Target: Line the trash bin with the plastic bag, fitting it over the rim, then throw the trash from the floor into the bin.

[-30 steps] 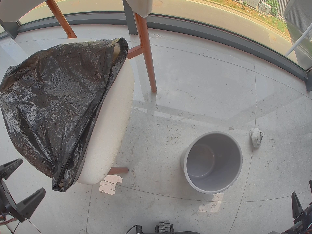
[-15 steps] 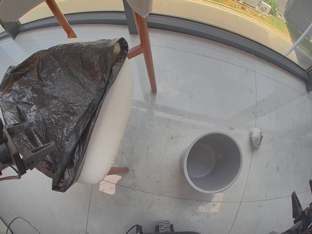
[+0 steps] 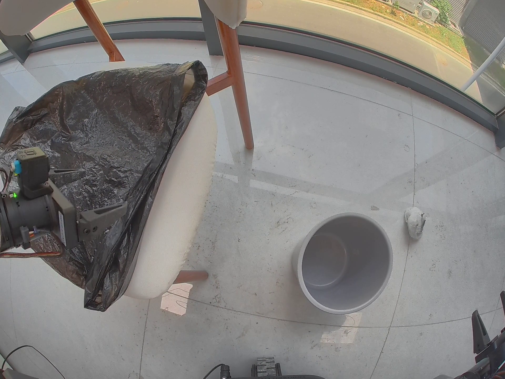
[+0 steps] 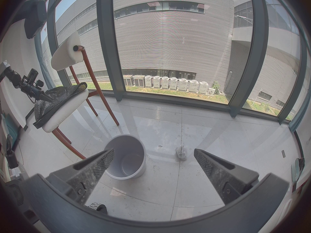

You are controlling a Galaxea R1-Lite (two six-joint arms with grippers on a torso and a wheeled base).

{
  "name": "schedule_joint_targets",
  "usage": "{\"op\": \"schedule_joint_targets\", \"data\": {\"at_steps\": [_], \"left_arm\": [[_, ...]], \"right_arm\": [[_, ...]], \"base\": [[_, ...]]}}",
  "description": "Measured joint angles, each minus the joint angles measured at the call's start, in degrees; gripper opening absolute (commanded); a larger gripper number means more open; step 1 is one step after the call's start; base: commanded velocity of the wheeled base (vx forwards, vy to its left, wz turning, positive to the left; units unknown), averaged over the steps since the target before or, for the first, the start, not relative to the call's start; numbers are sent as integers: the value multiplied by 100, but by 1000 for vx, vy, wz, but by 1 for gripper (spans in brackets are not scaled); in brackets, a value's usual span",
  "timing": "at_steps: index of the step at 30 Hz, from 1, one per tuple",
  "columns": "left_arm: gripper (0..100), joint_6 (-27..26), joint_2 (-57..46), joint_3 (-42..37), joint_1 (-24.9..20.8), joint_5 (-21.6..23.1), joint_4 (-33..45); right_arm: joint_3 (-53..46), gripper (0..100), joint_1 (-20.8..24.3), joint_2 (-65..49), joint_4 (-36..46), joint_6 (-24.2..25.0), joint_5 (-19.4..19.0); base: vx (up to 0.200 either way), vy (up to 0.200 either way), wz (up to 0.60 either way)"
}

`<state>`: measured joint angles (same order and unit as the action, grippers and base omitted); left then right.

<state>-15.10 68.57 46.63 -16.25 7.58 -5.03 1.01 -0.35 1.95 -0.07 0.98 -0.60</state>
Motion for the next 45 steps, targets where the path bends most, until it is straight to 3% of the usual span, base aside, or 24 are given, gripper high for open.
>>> {"op": "schedule_joint_targets", "data": {"at_steps": [11, 27, 45], "left_arm": [[100, 57, 500, 406, -714, -859, -5], [100, -13, 1254, 1020, -1228, -2003, -9], [100, 35, 1407, 1053, -1354, -2354, -7]], "right_arm": [[0, 100, -2, 6, 0, 0, 0], [-2, 100, -27, 16, 0, 0, 0], [0, 100, -24, 17, 0, 0, 0]], "base": [[0, 0, 0], [0, 0, 0], [0, 0, 0]]}}
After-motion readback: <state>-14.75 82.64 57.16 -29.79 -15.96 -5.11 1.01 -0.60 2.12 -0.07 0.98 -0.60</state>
